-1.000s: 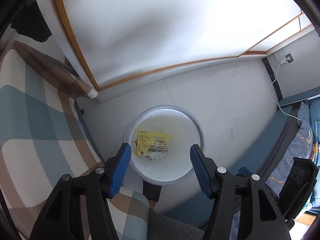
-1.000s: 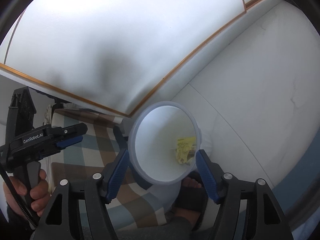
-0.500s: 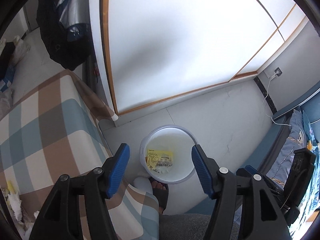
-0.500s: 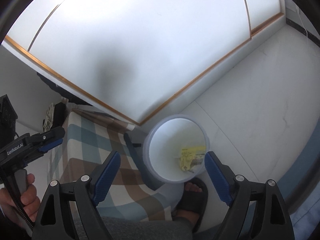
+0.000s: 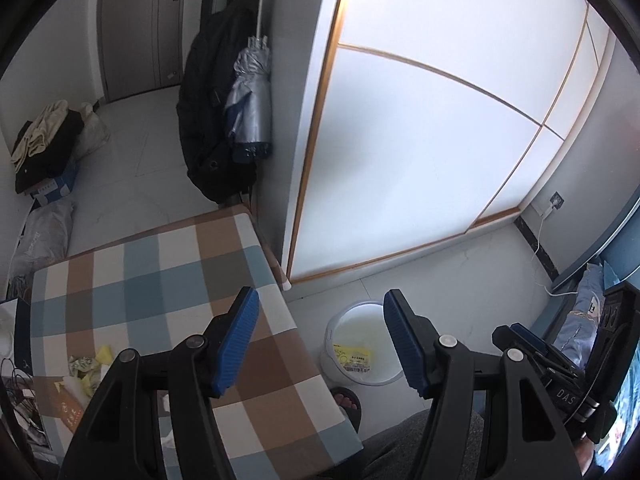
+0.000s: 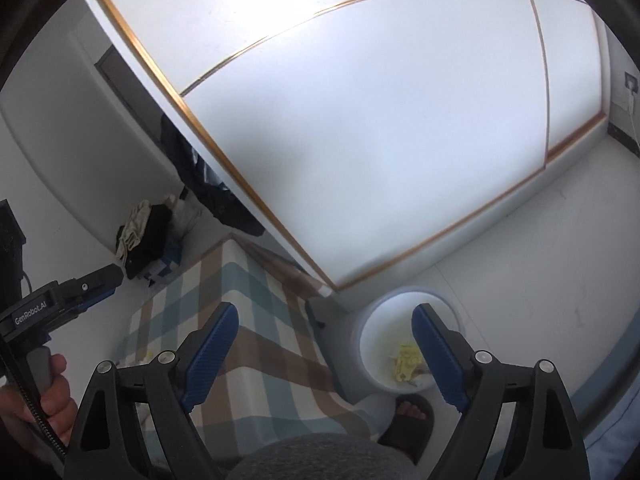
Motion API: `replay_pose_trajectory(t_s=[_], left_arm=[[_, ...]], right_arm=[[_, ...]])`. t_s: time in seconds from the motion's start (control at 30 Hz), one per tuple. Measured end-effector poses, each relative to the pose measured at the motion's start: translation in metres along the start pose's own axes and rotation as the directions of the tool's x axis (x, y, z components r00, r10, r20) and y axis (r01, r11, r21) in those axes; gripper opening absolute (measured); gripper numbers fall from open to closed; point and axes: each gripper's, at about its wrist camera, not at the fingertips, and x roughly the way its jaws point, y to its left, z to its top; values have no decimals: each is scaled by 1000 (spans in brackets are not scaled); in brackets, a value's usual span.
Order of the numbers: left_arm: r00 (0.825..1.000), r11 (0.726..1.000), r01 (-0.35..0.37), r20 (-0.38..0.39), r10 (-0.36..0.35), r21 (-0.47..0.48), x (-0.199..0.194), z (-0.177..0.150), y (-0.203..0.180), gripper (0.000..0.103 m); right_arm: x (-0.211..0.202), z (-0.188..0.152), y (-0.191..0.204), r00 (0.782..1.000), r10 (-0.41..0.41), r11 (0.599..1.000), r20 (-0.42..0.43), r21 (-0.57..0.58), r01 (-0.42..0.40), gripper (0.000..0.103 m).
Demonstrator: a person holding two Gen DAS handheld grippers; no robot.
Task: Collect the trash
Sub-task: 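Move both open tools back over the table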
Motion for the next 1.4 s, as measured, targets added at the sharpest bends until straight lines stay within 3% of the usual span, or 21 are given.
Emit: replay_pose_trajectory(t_s=[0.27,0.47,0.57,0.67,1.0,1.2,1.4], left_arm=[[988,991,-57,136,73,-119,-62,-13,67,63],[973,978,-109,180,142,-180,-90,-32,112,63],[968,968,-126,185,167,-217,-100,-43,138,65],[959,955,-156,192,207,-252,-110,-56,163,75],[942,919,-188,201,269,-348,-136,-88,229,75],[932,902,-213,199,303,-377,-133,-102,265,83],[947,879,-189,156,282,-438,-110,-119,302,88]], right_arm=[[-16,-6,73,996,90,986,18,-145,-86,89],[-9,-27,131,991,130,963,-4,-237,-127,89],[1,-41,157,985,167,950,-43,-260,-172,89],[8,-58,184,984,168,933,-57,-313,-178,91],[46,-111,261,977,169,885,-132,-416,-210,96],[73,-136,293,969,154,865,-192,-447,-226,96],[102,-150,314,966,104,856,-237,-474,-208,96]])
